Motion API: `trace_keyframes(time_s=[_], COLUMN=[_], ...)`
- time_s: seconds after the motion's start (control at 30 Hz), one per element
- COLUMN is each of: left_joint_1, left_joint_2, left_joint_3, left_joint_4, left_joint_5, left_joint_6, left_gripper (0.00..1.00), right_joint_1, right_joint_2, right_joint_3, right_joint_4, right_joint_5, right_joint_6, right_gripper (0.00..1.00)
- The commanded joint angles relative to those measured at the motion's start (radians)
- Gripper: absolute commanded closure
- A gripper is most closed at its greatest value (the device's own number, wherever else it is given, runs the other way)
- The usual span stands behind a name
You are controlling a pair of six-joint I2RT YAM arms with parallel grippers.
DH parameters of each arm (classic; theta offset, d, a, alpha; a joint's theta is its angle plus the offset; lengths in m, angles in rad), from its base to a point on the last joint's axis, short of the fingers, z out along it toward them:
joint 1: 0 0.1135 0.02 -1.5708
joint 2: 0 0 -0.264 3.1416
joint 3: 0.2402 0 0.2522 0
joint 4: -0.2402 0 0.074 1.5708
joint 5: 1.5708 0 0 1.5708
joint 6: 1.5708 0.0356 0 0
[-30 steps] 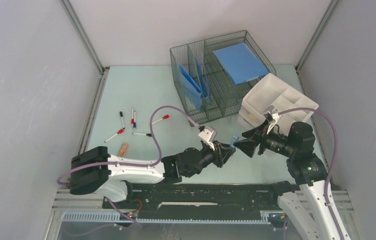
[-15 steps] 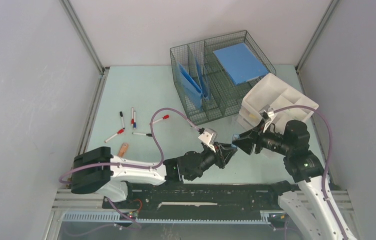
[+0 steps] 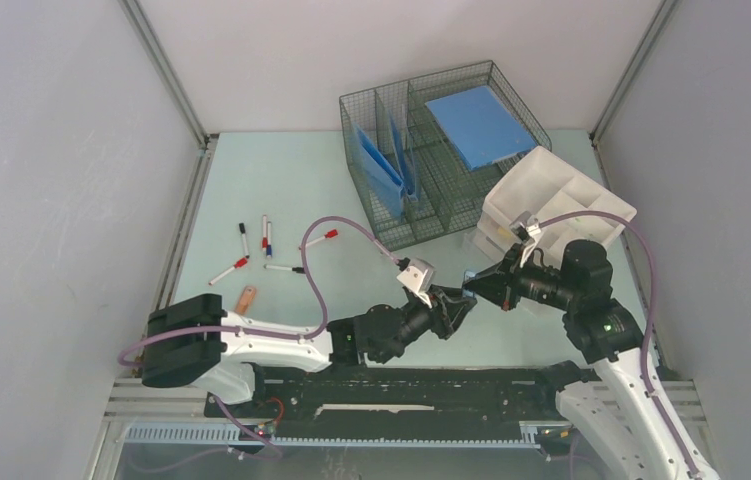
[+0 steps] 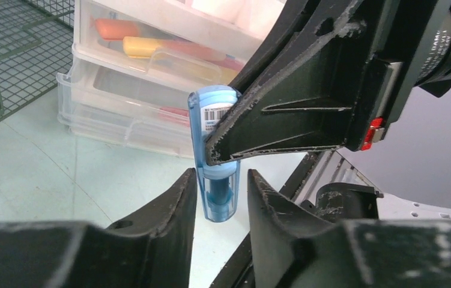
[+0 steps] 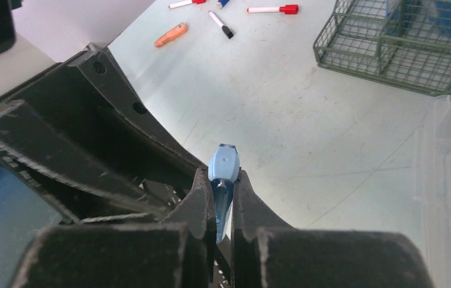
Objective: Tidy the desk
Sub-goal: Place the stationery in the drawer.
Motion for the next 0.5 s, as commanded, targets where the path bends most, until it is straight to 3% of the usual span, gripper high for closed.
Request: trace_keyframes(time_s=[0.0,0.23,0.37,0.47], left_joint_1=[-0.012,-0.012,-0.010,-0.009], left_joint_2=[-0.060,-0.213,-0.313,-0.375], left_joint_3=[-0.021,-0.181,-0.245,-0.273], left_joint_4=[0.072,0.067,-0.018,-0.122], left_joint_5=[0.021,-0.107,-0.212,-0.286], left_joint_6=[0.058,0.126,0.146,0.136], left_gripper=[0.54,0.25,0.02,0.00], right_joint_1=[0.000,-0.056,-0.097,-0.125], right_joint_2=[-0.021,-0.055,-0.073,-0.086], right_joint_3=[0.002,0.019,0.042,0.044], right_joint_4=[0.033,-0.039,-0.125,-0.145], right_joint_5=[0.041,0.045,0.020,0.077], right_joint_6=[-0.073,-0.291,-0.462,-0.532], right_gripper=[1.00,1.00,1.00,1.00])
